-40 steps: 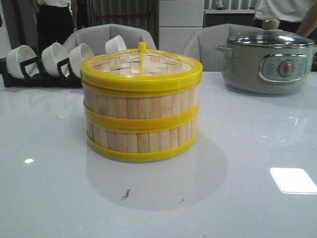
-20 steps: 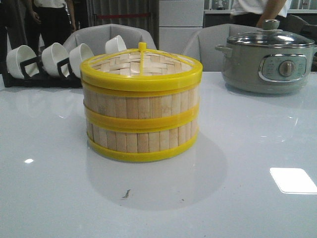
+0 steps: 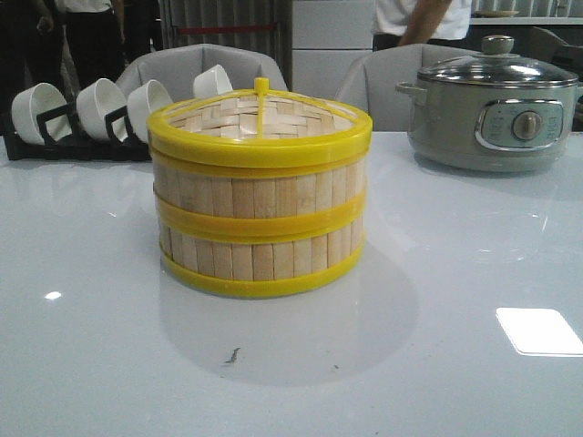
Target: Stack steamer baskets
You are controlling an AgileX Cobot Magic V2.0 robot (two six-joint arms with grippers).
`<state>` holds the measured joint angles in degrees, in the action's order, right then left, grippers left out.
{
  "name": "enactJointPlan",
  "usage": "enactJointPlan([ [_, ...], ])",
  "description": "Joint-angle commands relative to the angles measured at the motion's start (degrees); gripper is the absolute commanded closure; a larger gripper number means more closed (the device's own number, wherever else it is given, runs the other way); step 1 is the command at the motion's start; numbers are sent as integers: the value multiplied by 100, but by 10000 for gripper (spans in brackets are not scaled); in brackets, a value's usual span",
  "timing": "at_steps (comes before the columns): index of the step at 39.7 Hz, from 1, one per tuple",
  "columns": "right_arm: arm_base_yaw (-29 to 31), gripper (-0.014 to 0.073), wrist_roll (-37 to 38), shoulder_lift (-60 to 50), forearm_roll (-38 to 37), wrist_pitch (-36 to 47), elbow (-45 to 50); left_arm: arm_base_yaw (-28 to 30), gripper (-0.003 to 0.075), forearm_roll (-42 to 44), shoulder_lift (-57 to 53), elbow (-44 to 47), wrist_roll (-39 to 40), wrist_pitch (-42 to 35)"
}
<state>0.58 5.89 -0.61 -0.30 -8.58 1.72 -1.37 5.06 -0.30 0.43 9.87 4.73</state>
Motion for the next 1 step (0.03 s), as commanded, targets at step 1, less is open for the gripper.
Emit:
enactJointPlan([
  [1,-8,538,-49,-119,-91,509,-83,1,622,2,-67,5,32,-527],
])
